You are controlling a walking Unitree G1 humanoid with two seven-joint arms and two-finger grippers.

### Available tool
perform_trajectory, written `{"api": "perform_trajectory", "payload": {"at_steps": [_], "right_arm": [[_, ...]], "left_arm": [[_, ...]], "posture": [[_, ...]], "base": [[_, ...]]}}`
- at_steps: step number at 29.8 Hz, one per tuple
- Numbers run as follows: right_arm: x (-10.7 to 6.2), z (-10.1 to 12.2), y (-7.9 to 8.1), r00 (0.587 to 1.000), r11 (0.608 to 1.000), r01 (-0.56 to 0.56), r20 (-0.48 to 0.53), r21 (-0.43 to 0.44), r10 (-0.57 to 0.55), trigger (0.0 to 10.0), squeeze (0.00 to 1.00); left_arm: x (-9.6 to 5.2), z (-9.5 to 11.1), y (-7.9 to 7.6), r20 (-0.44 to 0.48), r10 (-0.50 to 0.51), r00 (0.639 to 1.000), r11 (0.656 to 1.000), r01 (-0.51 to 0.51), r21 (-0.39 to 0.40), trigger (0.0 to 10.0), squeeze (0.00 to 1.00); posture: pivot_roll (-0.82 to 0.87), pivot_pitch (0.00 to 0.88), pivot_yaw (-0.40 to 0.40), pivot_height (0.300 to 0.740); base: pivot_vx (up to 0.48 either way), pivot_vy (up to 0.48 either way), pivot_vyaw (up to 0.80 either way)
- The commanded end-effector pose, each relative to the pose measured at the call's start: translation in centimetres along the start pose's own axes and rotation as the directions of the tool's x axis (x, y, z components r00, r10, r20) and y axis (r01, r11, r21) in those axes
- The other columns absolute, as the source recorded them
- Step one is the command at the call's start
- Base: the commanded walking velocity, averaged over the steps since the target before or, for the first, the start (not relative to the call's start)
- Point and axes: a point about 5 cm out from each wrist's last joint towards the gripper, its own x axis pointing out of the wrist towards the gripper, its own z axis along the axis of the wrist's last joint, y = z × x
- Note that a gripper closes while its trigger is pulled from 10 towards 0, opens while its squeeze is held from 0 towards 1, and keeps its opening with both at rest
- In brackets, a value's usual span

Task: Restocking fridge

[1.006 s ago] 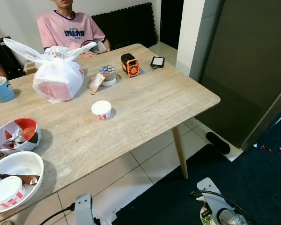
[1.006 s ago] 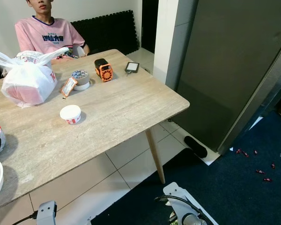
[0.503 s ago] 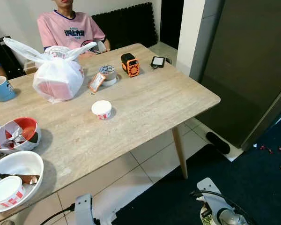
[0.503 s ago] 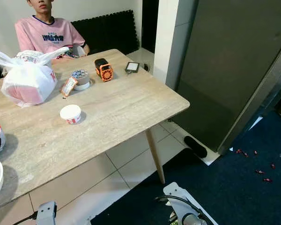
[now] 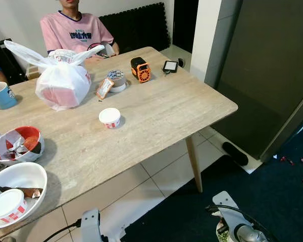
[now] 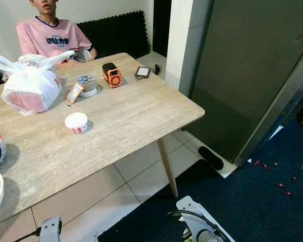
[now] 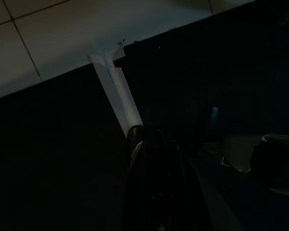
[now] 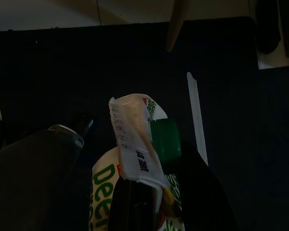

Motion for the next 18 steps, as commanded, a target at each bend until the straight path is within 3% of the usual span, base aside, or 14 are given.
{"api": "perform_trajectory", "payload": {"at_steps": [1,18], "right_arm": [[-0.03,-0.11,-0.13,1.000,1.000,0.000,0.002,0.000,0.000,10.0,0.00],[-0.06,-0.36,-0.12,1.000,1.000,0.000,-0.003,-0.001,0.000,10.0,0.00]], "left_arm": [[-0.03,-0.92,-0.40,-0.032,-0.008,0.999,1.000,0.008,0.006,10.0,0.00],[-0.03,-0.95,-0.43,-0.037,-0.013,0.999,1.000,0.014,0.024,10.0,0.00]], "posture": [[-0.01,0.000,0.008,0.740],[-0.02,0.000,0.010,0.740]], "base": [[0.000,0.000,0.00],[0.000,0.000,0.00]]}}
